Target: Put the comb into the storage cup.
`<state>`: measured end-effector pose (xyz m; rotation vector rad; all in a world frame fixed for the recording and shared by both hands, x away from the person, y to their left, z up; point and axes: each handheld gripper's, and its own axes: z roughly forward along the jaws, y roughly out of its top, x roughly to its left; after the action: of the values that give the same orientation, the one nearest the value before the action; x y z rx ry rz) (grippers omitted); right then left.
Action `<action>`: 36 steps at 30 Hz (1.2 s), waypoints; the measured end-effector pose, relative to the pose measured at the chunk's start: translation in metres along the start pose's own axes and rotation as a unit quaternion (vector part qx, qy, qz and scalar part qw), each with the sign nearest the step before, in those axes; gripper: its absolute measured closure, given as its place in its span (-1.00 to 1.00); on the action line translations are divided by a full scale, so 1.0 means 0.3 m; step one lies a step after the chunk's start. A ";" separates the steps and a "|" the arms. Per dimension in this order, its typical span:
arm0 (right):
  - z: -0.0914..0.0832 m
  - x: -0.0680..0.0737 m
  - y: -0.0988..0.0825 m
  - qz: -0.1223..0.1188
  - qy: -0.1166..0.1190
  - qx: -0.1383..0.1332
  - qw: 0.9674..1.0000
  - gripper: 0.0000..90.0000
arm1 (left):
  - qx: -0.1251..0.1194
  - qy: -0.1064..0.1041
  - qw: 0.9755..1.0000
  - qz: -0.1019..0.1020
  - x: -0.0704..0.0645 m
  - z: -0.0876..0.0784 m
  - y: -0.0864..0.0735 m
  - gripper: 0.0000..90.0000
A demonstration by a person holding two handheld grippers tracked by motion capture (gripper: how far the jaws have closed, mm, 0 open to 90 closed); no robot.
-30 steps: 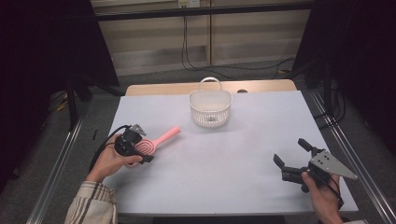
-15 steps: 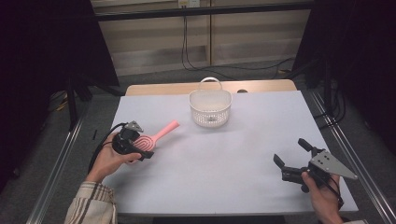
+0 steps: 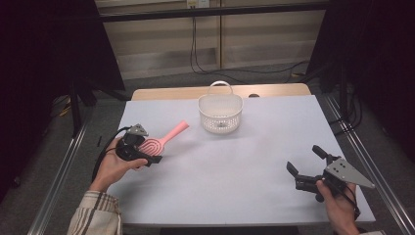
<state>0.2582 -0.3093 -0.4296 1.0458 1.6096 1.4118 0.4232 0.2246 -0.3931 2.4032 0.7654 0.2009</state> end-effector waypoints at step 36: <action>0.058 0.033 0.031 -0.010 0.020 0.010 1.000 -1.00 | -0.026 -0.051 0.997 0.044 -0.154 0.025 0.153 -0.55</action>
<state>0.2712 -0.2930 -0.4227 1.0162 1.6630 1.4142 0.4094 0.1645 -0.3704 2.3800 0.6024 0.1316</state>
